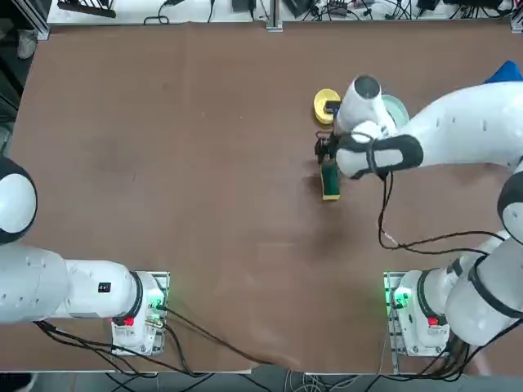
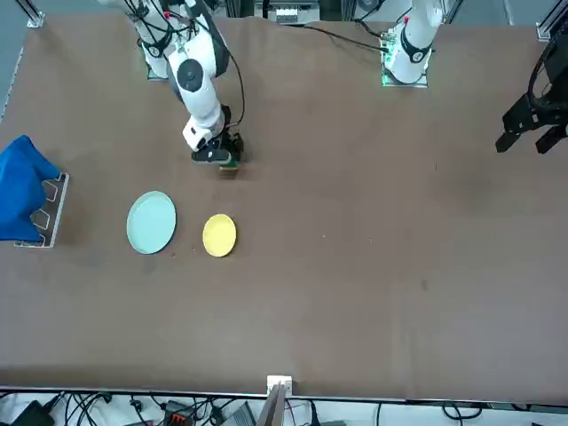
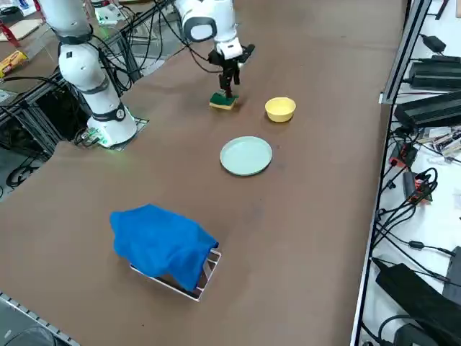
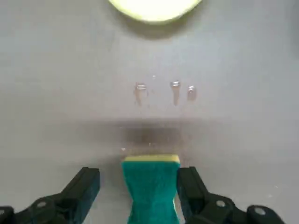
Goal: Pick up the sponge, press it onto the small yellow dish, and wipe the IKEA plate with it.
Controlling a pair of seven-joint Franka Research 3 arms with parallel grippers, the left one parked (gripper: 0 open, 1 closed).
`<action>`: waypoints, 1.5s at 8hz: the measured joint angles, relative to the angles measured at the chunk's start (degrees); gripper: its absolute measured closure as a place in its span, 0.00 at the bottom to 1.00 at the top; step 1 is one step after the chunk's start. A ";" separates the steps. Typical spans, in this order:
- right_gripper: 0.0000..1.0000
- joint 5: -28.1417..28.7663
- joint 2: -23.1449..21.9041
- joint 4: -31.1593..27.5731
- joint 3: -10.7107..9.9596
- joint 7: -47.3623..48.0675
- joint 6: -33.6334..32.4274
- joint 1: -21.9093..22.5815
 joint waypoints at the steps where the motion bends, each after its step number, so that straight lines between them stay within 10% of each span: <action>1: 0.00 -0.01 -0.37 4.59 -0.04 -1.43 -5.97 -1.83; 12: 0.00 -0.59 1.22 43.65 -0.55 -15.93 -45.71 -23.62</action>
